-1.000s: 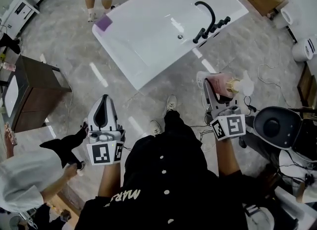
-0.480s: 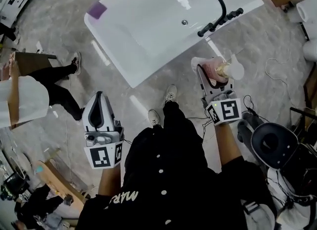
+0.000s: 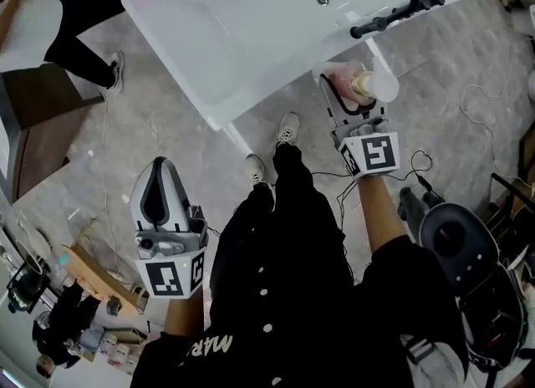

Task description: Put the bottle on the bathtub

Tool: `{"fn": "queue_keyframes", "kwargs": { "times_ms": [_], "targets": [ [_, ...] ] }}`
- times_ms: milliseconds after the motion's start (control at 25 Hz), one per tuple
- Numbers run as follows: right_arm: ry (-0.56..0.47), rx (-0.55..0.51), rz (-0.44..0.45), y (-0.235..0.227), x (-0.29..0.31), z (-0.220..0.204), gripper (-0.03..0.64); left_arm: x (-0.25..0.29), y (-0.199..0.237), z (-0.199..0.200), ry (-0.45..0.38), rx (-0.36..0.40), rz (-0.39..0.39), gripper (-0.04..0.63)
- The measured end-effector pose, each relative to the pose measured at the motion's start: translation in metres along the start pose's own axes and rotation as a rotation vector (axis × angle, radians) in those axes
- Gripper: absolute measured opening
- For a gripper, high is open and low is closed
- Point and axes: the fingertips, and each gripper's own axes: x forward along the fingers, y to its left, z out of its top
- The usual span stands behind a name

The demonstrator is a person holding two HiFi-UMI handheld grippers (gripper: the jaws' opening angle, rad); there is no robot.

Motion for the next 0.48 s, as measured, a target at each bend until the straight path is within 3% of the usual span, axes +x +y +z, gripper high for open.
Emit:
{"fn": "queue_keyframes", "kwargs": {
  "times_ms": [480],
  "targets": [
    [0.075,-0.016,0.058,-0.008,0.077,-0.109,0.229,0.016,0.008,-0.068,0.119,-0.031,0.038,0.011]
  ]
}}
